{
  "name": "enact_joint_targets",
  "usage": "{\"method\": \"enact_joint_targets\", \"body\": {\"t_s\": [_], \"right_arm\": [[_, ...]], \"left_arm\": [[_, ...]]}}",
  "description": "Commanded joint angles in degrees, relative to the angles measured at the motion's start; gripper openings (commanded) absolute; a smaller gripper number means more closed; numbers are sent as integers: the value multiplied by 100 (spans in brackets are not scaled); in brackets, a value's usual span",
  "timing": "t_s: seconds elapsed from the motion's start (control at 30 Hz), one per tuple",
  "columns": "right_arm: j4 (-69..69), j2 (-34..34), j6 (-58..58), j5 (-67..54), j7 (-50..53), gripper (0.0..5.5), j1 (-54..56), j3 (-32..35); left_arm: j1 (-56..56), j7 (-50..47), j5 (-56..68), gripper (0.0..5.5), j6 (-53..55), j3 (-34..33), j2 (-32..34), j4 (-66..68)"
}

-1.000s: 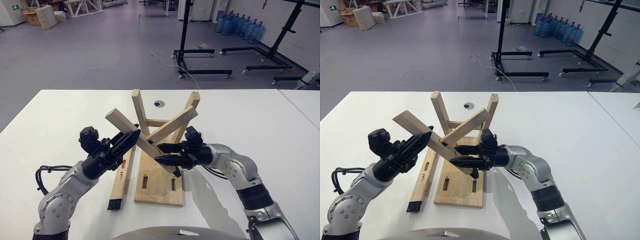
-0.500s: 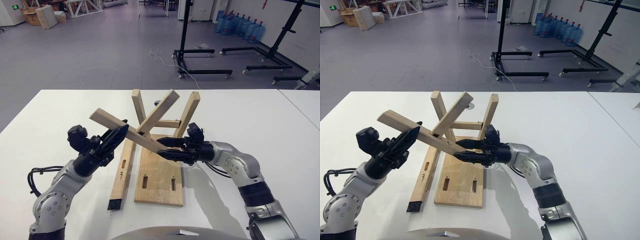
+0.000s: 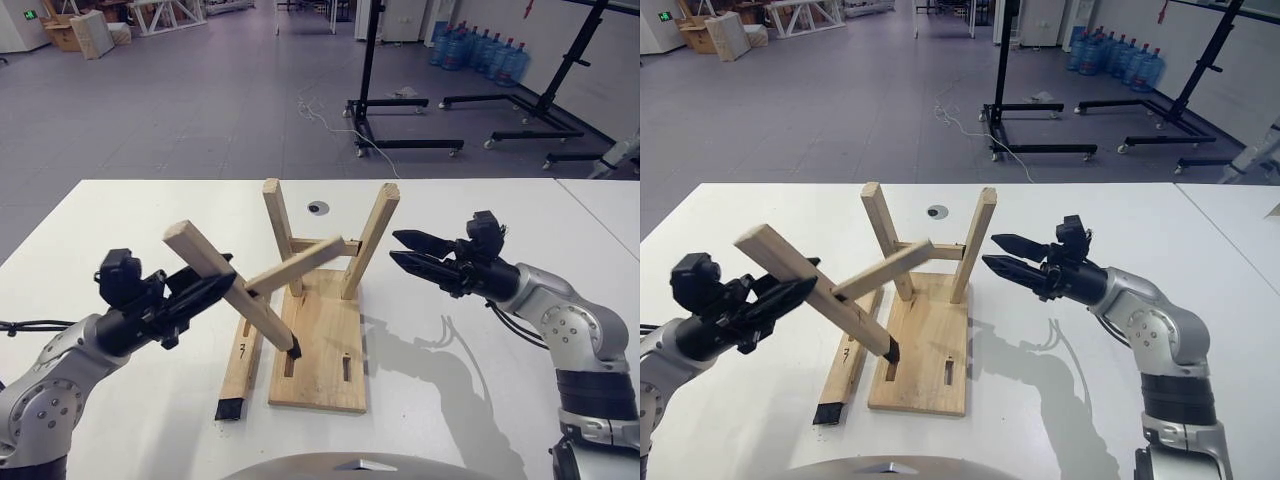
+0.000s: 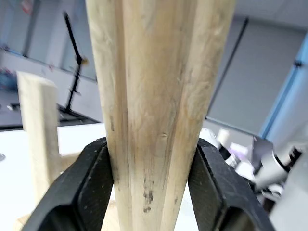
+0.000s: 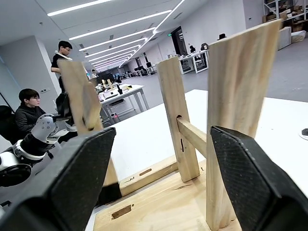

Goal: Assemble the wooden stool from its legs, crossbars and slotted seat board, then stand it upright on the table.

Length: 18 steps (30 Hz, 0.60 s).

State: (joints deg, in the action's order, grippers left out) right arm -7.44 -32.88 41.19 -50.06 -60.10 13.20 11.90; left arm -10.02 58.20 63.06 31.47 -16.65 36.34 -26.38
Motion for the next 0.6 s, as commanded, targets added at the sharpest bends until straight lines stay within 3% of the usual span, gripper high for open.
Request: {"method": "enact_joint_targets", "body": {"t_s": [0.03, 0.4, 0.6], "right_arm": [[277, -42, 118, -77, 65, 361, 389, 68], [477, -61, 150, 80, -13, 361, 645, -134], [535, -39, 28, 222, -27, 361, 699, -211]], "left_arm": [[421, 254, -205, 208, 192, 327, 233, 120], [1110, 813, -829, 208, 282, 604, 633, 826], [1316, 906, -951, 207, 329, 908, 481, 999]]}}
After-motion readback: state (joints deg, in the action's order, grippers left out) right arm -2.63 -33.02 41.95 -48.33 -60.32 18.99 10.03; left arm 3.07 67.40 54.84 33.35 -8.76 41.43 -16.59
